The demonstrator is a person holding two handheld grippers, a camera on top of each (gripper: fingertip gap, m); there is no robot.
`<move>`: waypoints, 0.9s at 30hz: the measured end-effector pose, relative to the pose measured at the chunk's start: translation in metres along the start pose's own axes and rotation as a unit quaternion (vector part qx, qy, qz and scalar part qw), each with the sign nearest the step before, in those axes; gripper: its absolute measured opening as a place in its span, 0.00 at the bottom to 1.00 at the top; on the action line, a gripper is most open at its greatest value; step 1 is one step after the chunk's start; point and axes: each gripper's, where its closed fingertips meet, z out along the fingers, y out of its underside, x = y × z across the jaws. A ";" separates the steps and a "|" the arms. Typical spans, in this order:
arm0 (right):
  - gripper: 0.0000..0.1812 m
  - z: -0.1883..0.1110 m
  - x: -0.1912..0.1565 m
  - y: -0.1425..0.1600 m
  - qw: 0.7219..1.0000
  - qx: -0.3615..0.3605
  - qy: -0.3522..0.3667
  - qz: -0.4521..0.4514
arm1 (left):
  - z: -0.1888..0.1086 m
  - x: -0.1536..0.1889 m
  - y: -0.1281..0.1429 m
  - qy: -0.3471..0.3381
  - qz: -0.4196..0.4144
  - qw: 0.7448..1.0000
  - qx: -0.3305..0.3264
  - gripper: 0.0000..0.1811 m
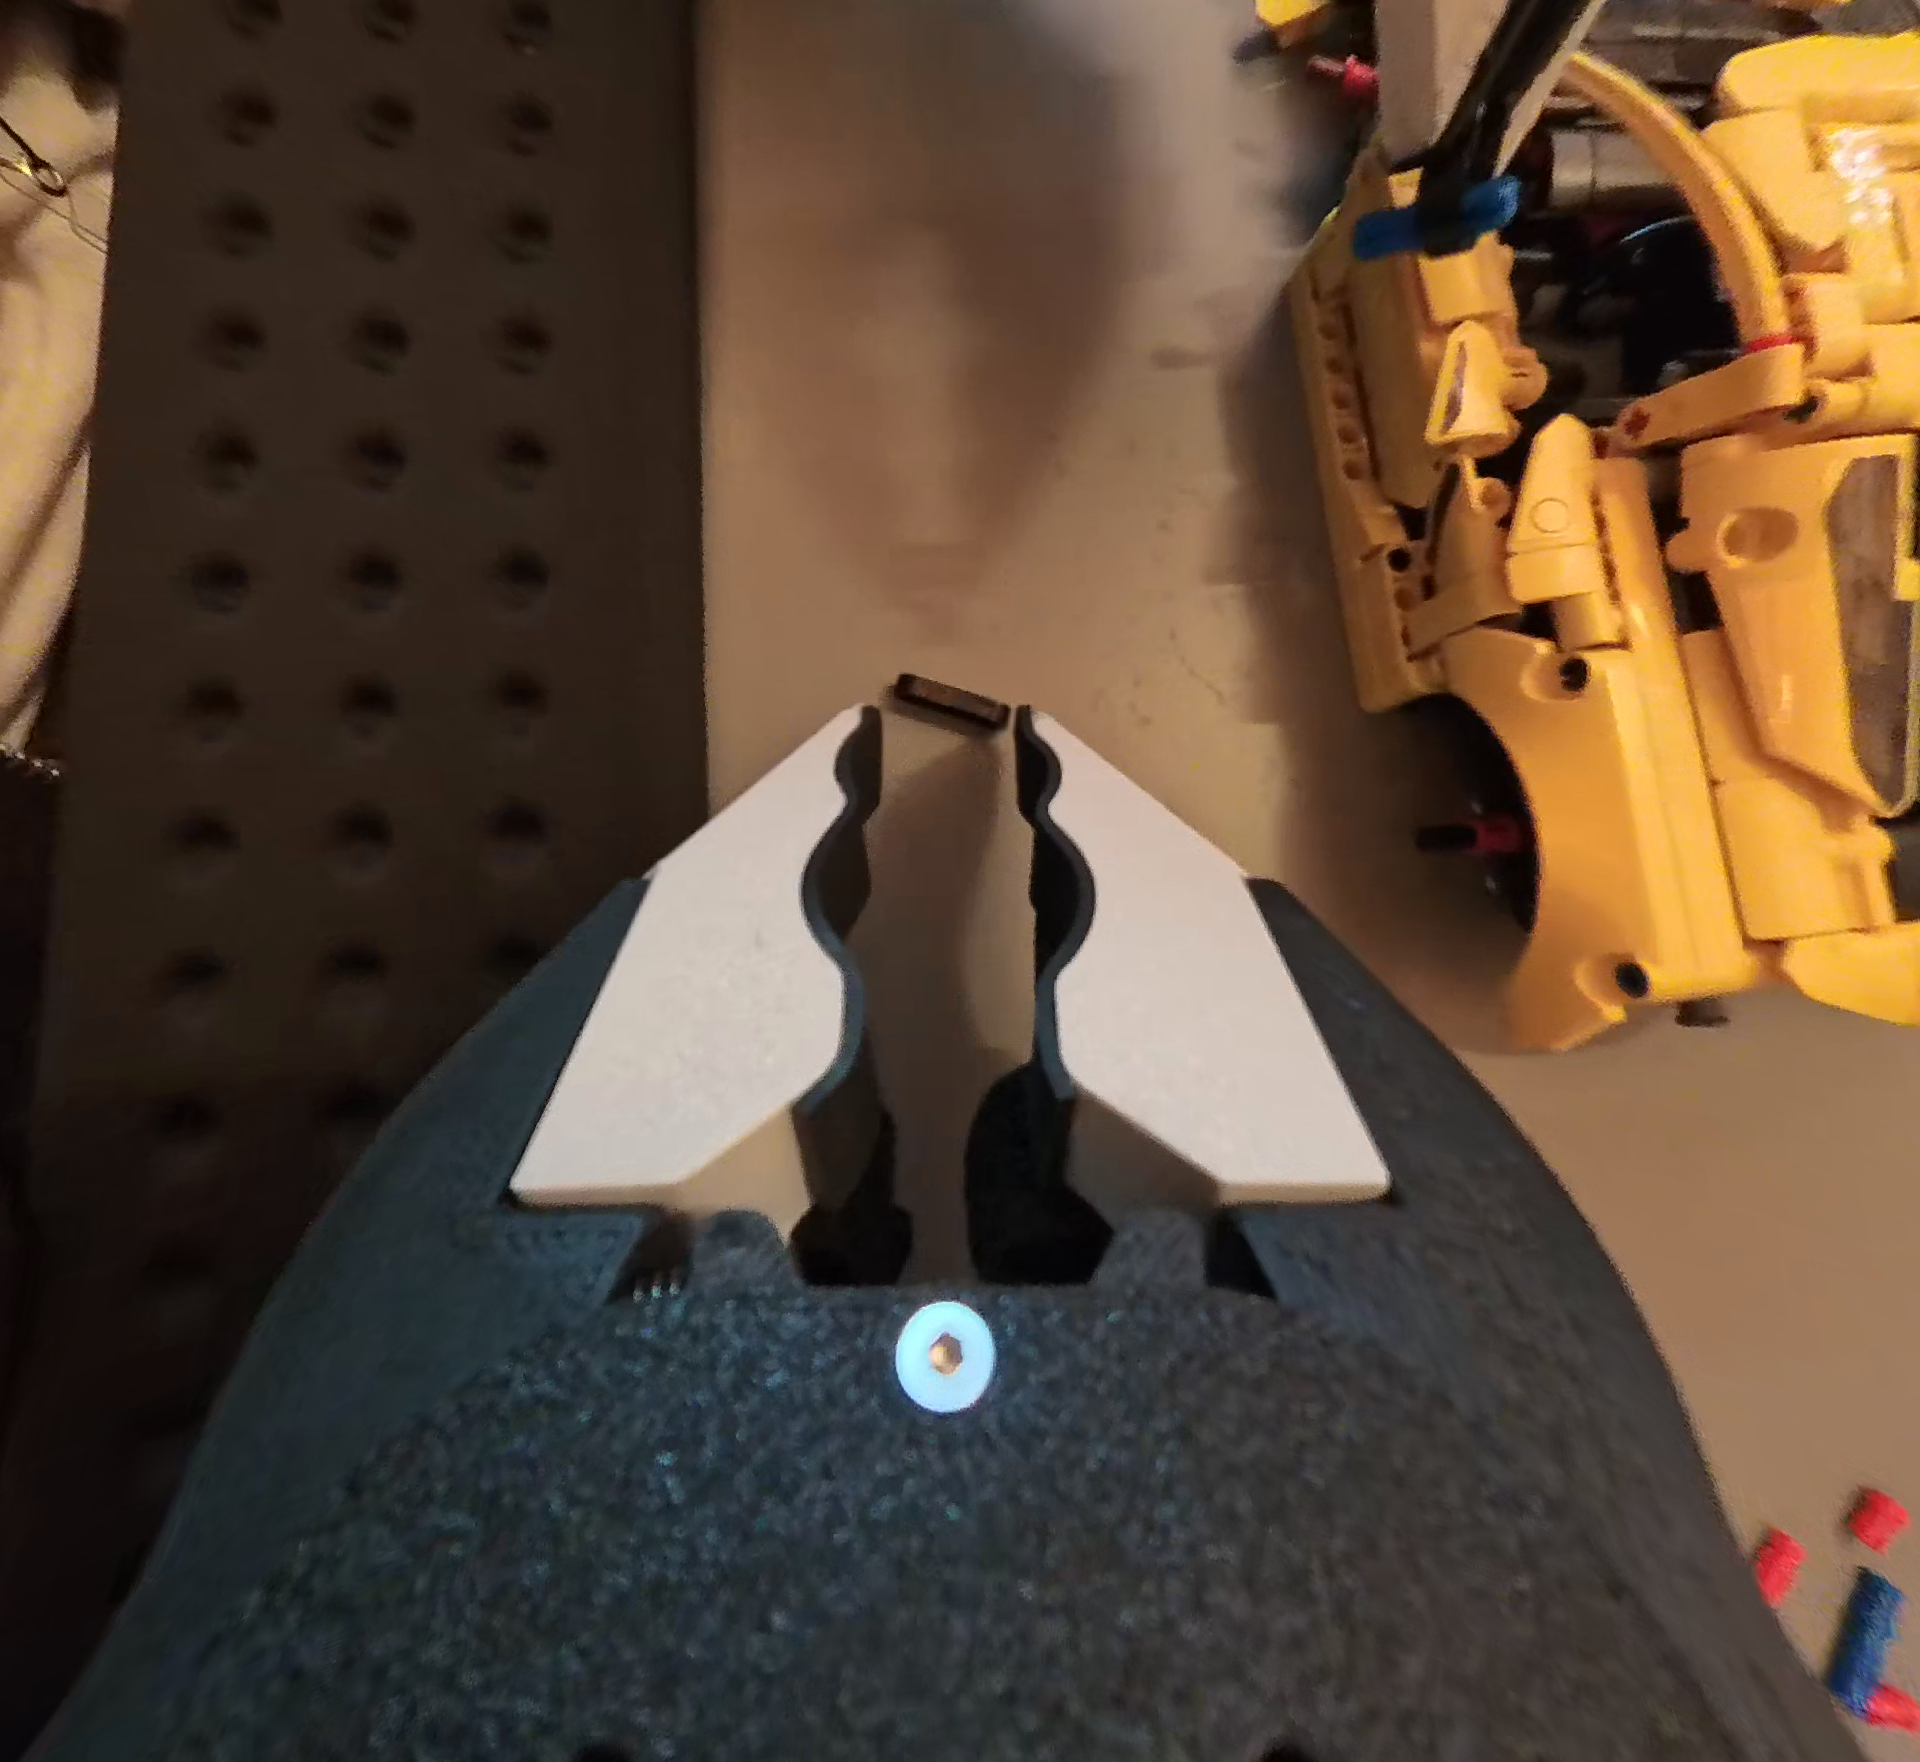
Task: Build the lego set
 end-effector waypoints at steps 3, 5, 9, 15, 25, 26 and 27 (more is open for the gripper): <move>0.13 0.008 0.000 -0.001 1.000 -0.001 -0.004 0.014 | 0.000 -0.001 0.000 -0.002 -0.001 1.000 0.001 0.04; 0.13 0.014 0.006 -0.007 1.000 0.010 0.023 0.007 | -0.001 -0.001 -0.001 -0.002 -0.002 1.000 0.002 0.04; 0.13 0.011 0.022 -0.010 0.997 0.003 0.079 -0.007 | -0.001 -0.002 -0.001 -0.003 -0.002 1.000 0.003 0.04; 0.13 0.001 0.022 -0.004 0.997 -0.003 0.077 0.027 | -0.001 -0.002 -0.001 -0.004 -0.004 1.000 0.004 0.04; 0.10 -0.013 0.013 0.018 0.997 -0.048 0.035 0.056 | -0.001 -0.002 -0.001 -0.003 -0.007 1.000 0.003 0.04; 0.09 -0.016 0.011 0.018 0.997 -0.045 0.033 0.056 | -0.001 -0.002 -0.001 -0.002 -0.007 1.000 0.003 0.04; 0.09 -0.017 0.011 0.016 0.997 -0.037 0.034 0.057 | -0.001 -0.002 -0.001 -0.002 -0.007 1.000 0.002 0.04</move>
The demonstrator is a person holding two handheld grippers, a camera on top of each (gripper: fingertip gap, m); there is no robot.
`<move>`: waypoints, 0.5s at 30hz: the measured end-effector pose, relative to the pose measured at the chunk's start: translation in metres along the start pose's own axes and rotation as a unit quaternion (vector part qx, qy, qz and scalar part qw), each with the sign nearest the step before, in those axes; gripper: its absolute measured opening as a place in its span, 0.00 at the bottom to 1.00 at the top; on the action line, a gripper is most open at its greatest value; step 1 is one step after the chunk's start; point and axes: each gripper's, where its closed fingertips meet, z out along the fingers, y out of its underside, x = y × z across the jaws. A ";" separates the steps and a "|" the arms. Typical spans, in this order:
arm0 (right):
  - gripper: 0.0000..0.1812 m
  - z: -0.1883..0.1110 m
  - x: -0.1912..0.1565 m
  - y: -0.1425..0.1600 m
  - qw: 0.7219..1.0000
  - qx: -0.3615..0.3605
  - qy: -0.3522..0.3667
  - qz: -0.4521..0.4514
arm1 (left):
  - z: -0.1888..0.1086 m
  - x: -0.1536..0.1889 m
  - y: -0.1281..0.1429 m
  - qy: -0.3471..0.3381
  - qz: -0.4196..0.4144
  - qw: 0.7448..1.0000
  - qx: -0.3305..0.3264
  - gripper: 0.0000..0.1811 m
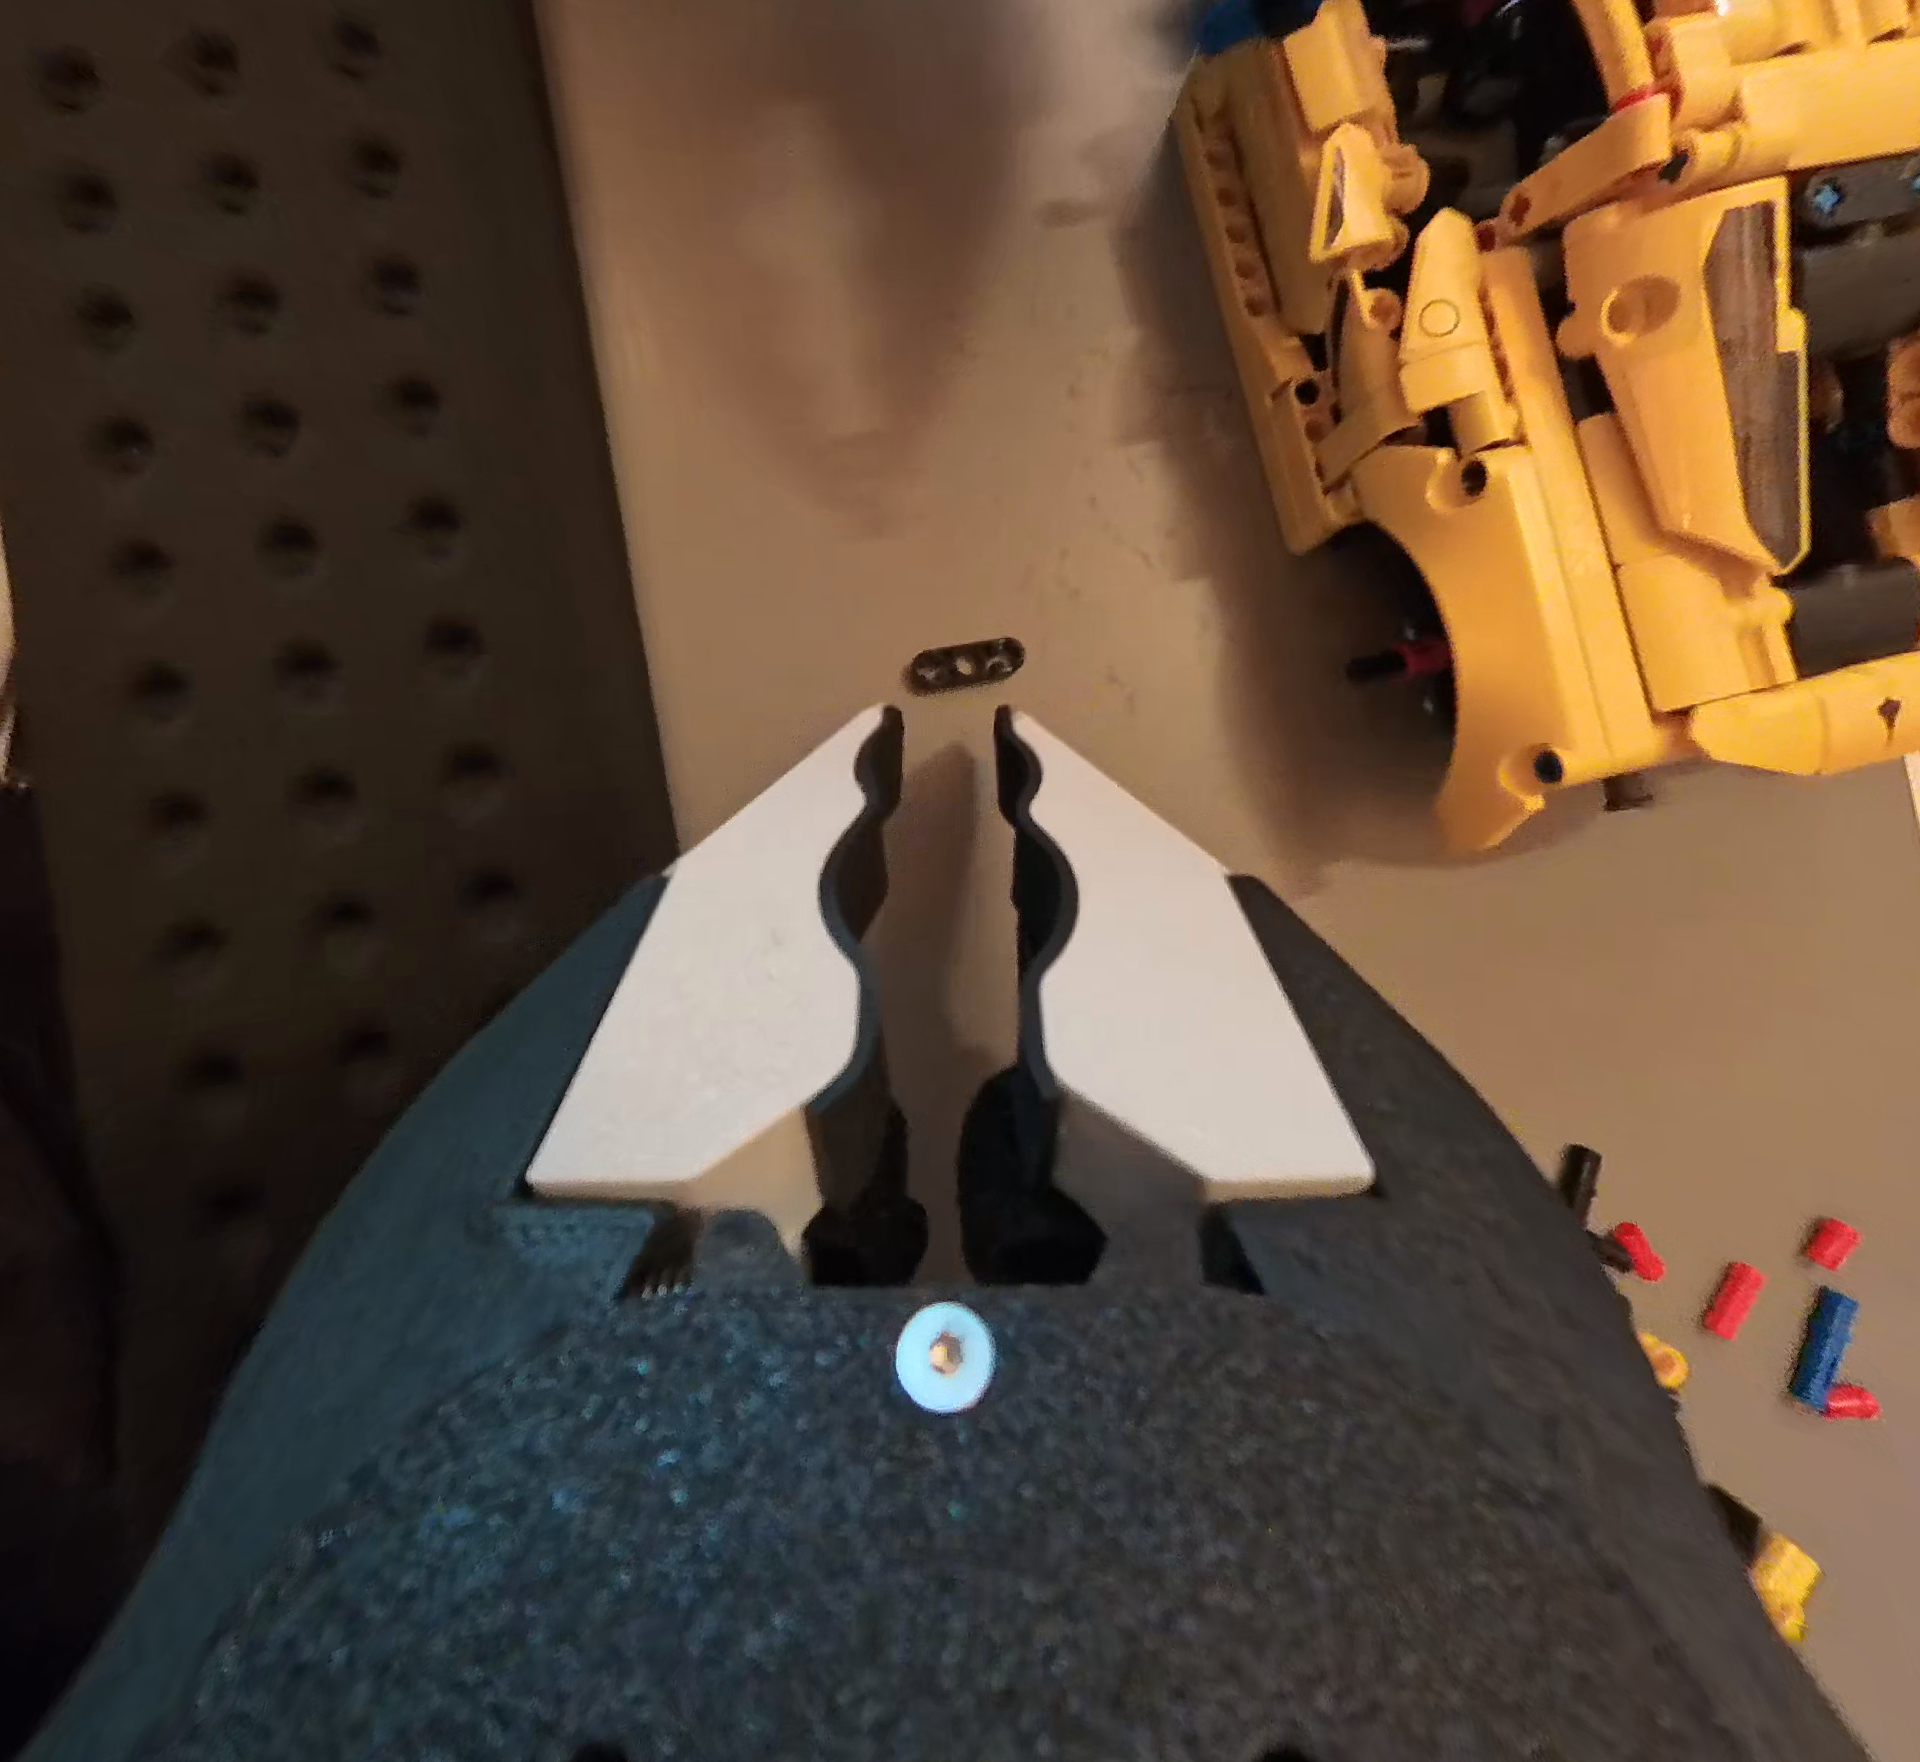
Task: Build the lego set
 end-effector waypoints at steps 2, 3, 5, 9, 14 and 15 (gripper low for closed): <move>0.10 0.002 0.000 -0.002 1.000 0.006 0.003 0.008 | 0.000 0.000 0.001 0.000 0.000 1.000 -0.001 0.04; 0.11 0.005 0.001 -0.001 1.000 -0.003 0.007 0.016 | 0.001 0.000 0.001 0.001 -0.001 1.000 -0.001 0.04; 0.12 0.011 0.000 -0.001 0.999 -0.018 -0.001 0.037 | 0.000 0.000 0.001 0.000 -0.001 1.000 -0.001 0.04; 0.11 0.019 -0.003 -0.010 0.998 -0.005 -0.009 0.060 | 0.000 -0.001 0.000 -0.001 -0.003 1.000 0.000 0.04; 0.14 0.019 -0.007 -0.019 0.999 0.008 0.005 0.034 | 0.000 0.000 0.001 0.000 -0.002 1.000 -0.001 0.04; 0.13 0.017 -0.007 -0.019 0.999 0.007 0.003 0.044 | 0.000 0.000 0.000 0.000 -0.003 1.000 0.000 0.04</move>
